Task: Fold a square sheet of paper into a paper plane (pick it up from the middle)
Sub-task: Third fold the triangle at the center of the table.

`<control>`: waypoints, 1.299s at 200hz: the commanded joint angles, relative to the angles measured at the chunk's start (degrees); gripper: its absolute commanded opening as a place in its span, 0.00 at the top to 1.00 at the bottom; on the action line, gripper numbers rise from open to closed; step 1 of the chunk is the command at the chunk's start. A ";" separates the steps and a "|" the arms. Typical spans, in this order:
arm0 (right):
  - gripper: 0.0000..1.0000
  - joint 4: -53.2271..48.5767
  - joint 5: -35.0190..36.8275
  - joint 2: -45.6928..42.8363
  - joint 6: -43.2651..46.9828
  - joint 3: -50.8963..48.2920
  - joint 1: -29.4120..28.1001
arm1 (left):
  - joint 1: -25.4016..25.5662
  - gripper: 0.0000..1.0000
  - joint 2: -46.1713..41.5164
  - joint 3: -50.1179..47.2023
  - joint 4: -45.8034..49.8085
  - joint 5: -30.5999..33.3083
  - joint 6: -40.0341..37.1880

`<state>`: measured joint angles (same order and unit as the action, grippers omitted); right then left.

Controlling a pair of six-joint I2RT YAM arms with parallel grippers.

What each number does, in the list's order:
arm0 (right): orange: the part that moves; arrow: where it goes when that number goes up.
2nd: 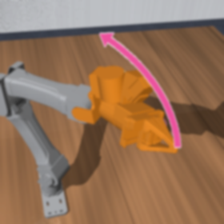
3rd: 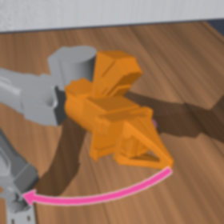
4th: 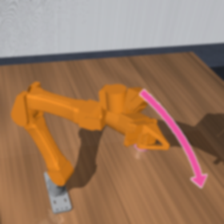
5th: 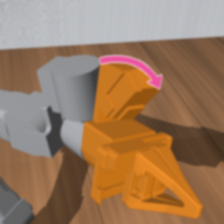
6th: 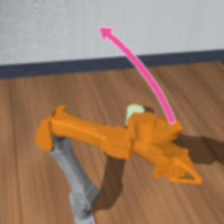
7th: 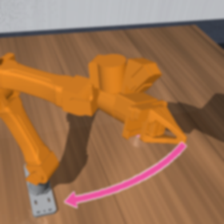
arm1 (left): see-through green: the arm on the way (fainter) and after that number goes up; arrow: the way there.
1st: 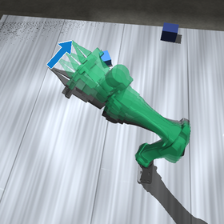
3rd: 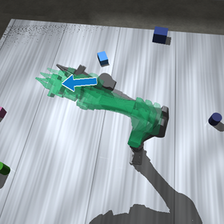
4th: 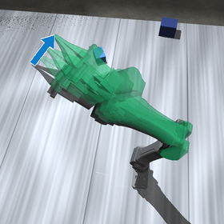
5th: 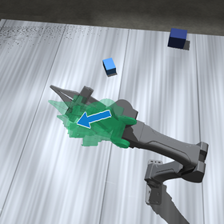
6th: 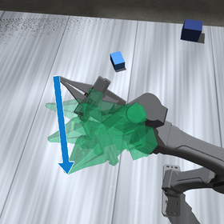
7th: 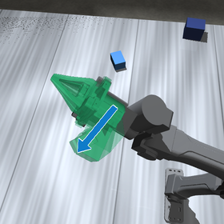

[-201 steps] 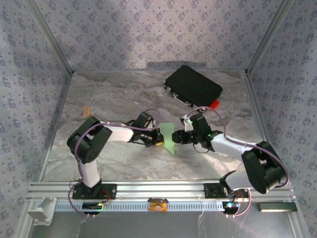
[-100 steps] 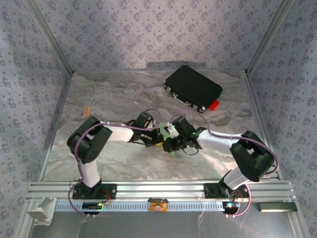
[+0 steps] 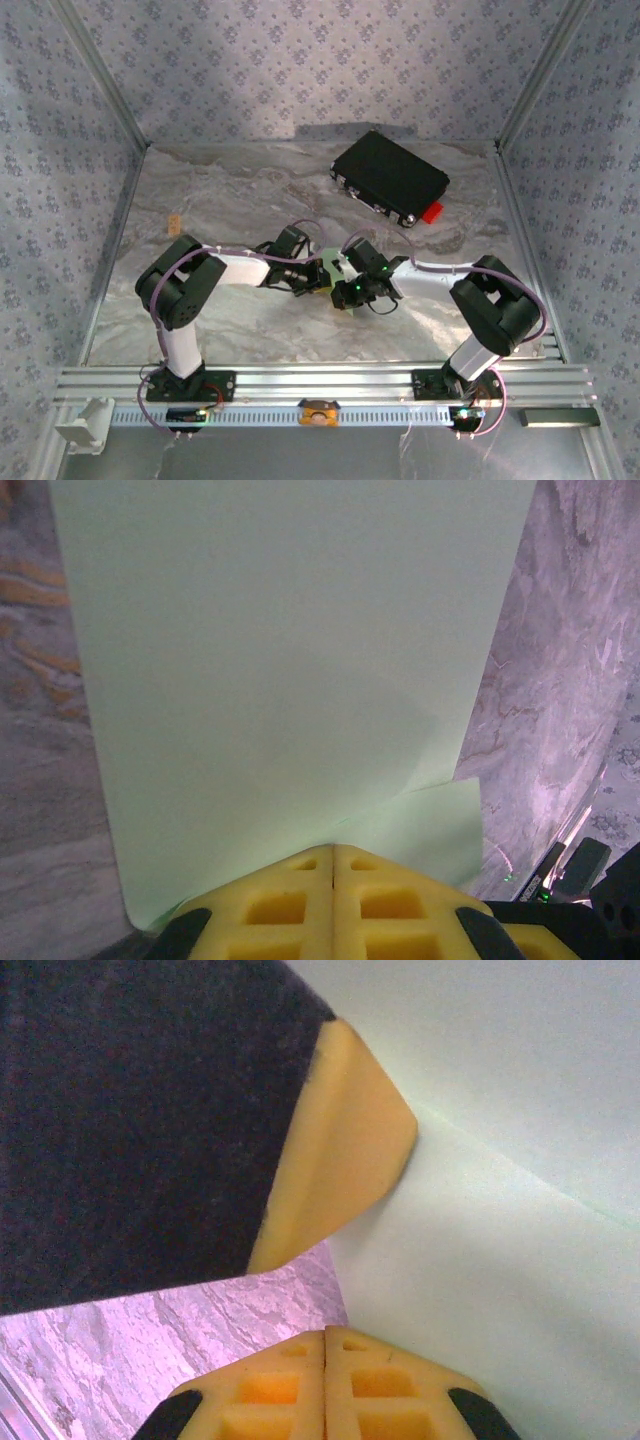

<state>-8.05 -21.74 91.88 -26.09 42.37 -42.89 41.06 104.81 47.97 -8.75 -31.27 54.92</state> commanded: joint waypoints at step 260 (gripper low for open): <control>0.90 1.48 -1.98 -1.75 0.36 -2.67 2.29 | 0.25 0.98 1.36 1.07 3.18 2.15 -1.04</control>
<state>-6.85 -22.22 90.91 -25.08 40.86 -41.25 41.06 104.90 48.23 -8.38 -31.03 54.92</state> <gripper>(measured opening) 0.098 0.046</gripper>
